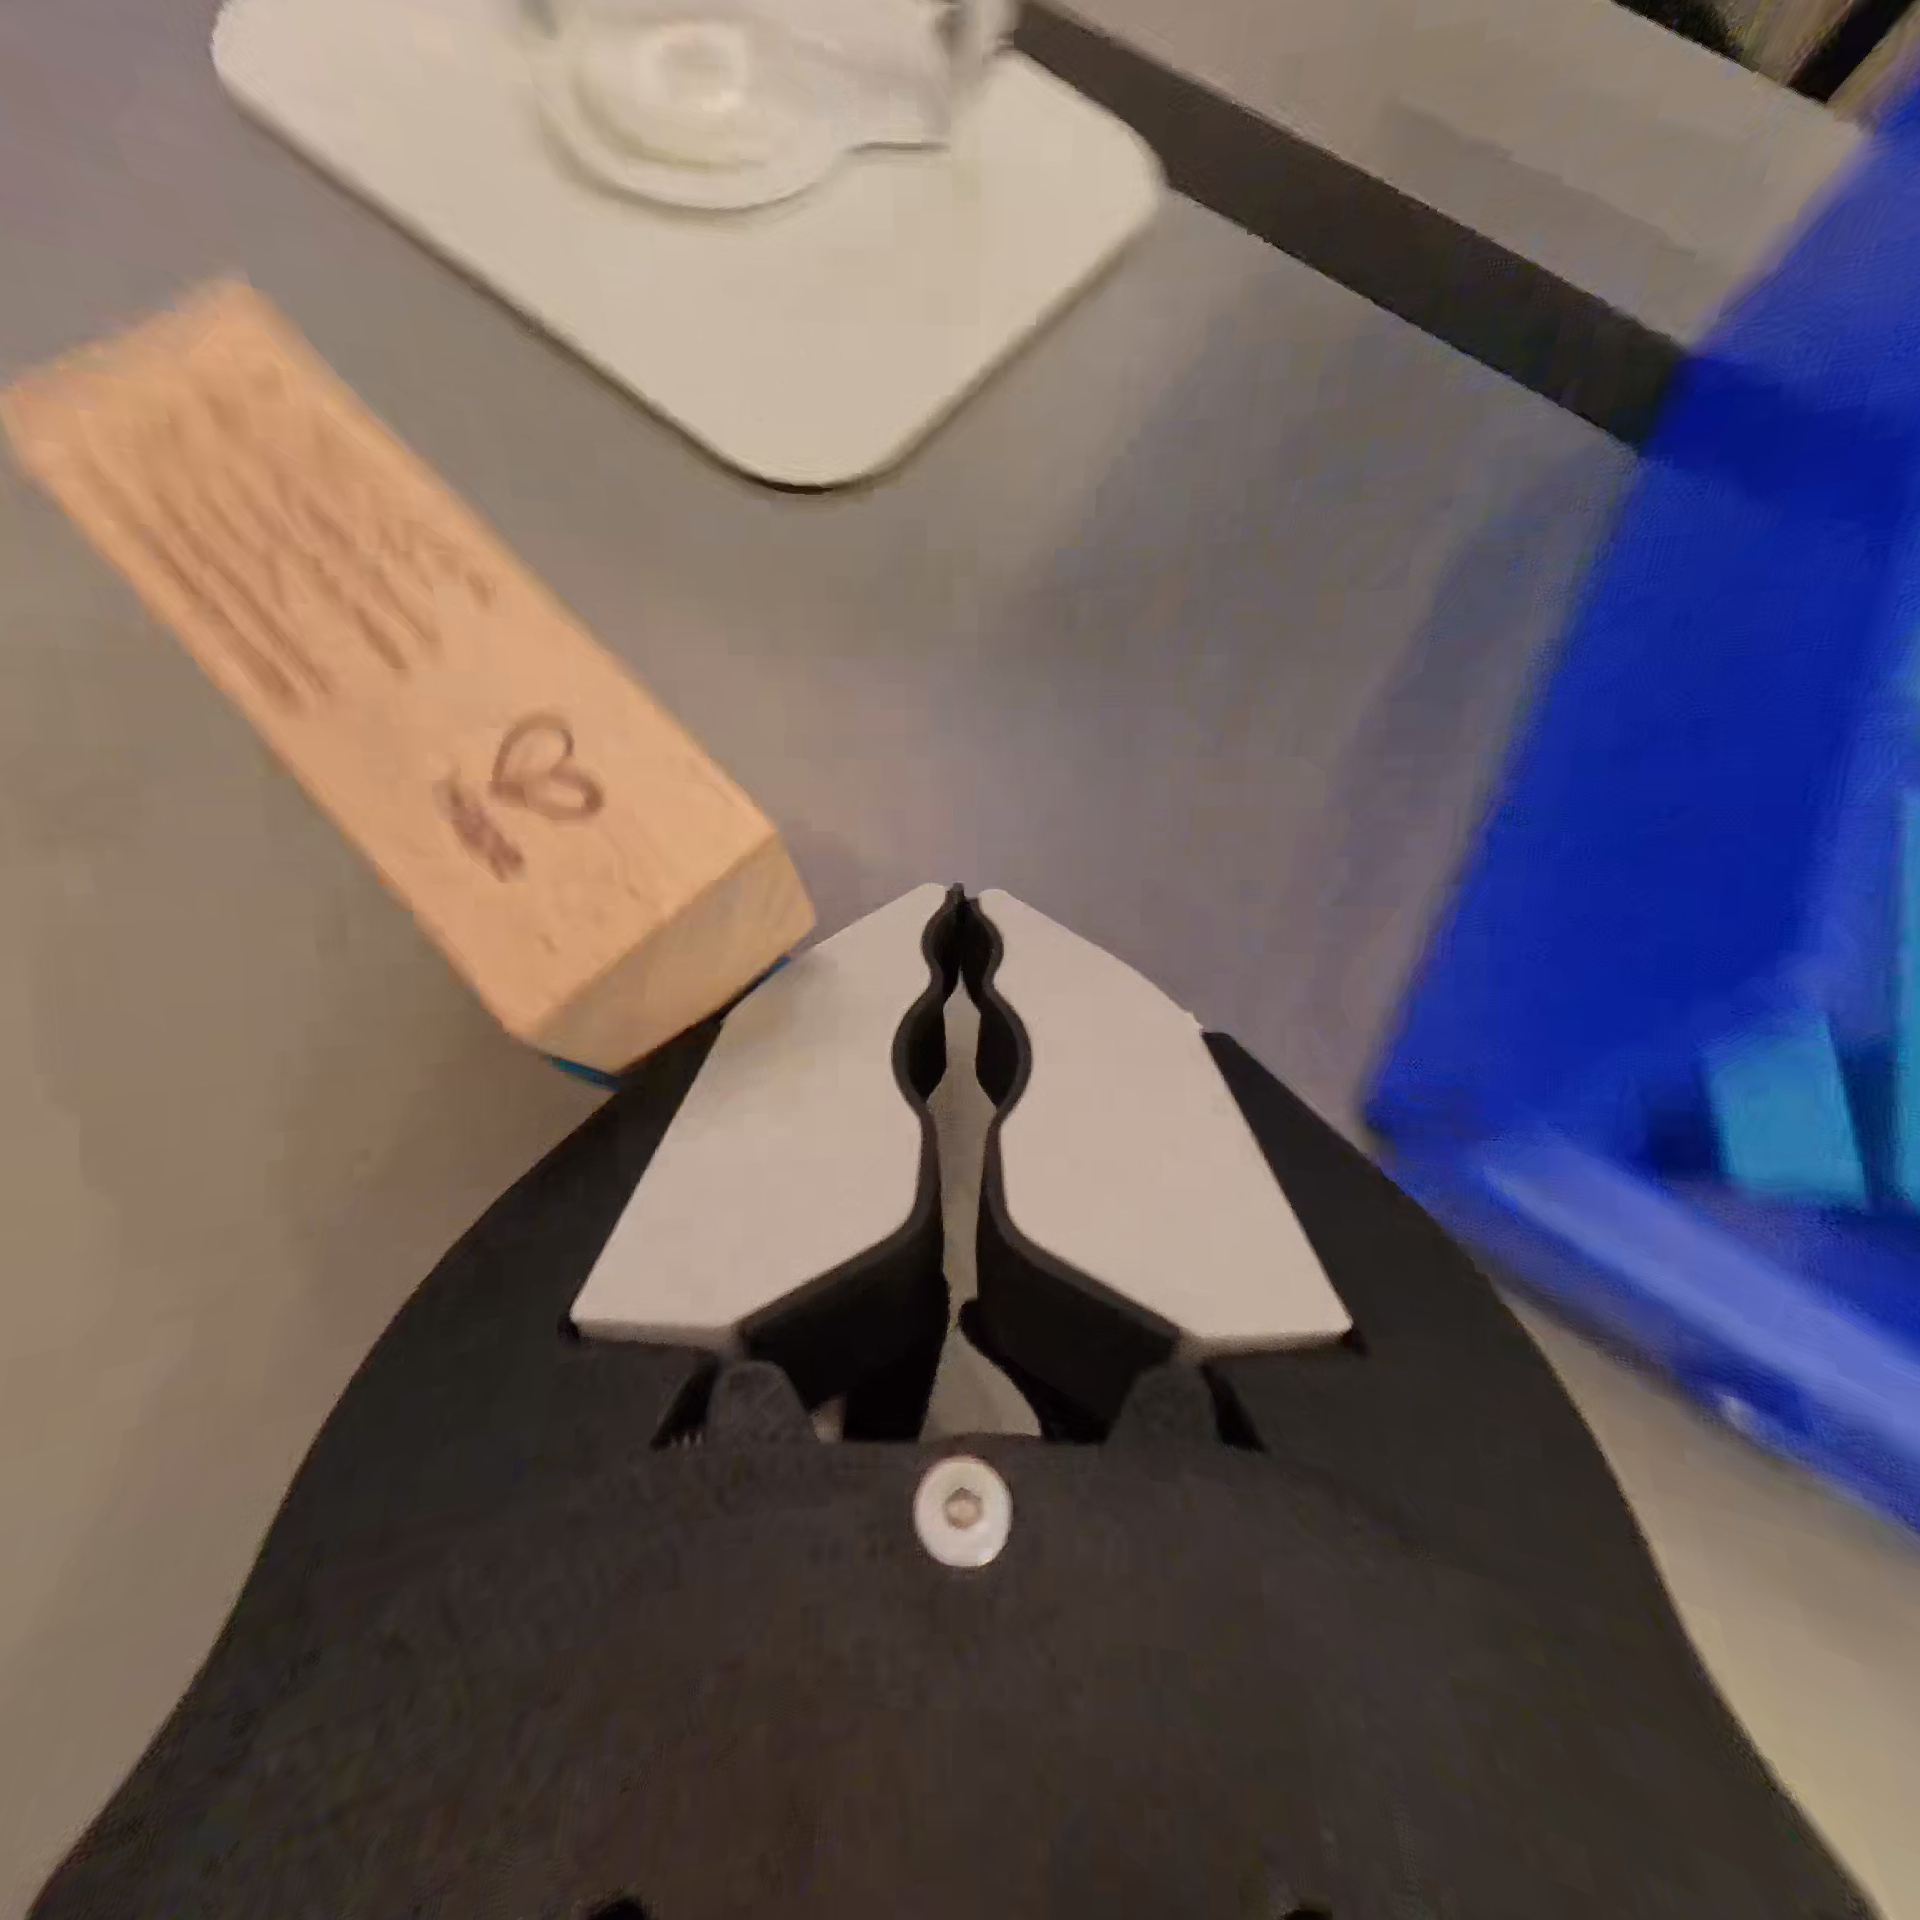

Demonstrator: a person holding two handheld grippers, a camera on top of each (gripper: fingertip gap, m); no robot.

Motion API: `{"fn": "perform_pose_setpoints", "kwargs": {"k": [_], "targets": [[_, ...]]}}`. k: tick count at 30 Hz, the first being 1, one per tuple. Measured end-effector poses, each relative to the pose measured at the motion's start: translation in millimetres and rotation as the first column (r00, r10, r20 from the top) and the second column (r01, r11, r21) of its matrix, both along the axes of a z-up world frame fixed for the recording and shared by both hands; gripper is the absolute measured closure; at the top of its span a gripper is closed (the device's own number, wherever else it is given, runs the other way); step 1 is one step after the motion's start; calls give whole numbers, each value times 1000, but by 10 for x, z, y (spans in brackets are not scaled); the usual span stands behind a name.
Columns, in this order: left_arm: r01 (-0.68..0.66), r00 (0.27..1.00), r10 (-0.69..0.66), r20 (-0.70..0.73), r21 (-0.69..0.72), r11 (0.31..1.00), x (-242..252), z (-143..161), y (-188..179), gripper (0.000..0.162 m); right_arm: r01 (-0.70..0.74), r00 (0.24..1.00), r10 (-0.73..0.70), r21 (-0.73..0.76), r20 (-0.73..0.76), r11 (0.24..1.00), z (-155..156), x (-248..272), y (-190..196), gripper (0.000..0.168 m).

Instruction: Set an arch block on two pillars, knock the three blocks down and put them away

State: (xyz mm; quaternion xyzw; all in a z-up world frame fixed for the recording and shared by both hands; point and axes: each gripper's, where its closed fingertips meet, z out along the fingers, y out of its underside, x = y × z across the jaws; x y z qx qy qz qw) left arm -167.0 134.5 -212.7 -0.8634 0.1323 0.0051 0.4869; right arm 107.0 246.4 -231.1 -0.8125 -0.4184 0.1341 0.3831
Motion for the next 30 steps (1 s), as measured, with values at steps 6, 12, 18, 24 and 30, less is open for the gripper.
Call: {"fn": "perform_pose_setpoints", "kwargs": {"k": [6,12,18,24,30], "targets": [[-46,999,46,5,33,998,-167,87,-26,162,-208,975,203,62,86,976,7,-973,-388,168],[-69,997,67,30,59,996,-266,183,-36,162,-202,979,204,76,-16,976,142,-751,-375,168],[-116,992,113,59,37,993,-442,102,-28,162,-237,968,238,20,-81,971,66,-674,-380,168],[-140,982,135,129,31,990,-528,92,-31,162,-336,939,336,23,-70,942,101,-864,-602,168],[-110,988,104,116,46,993,-443,140,-37,162,-523,849,527,-84,27,848,5,-1219,-1033,80]]}}
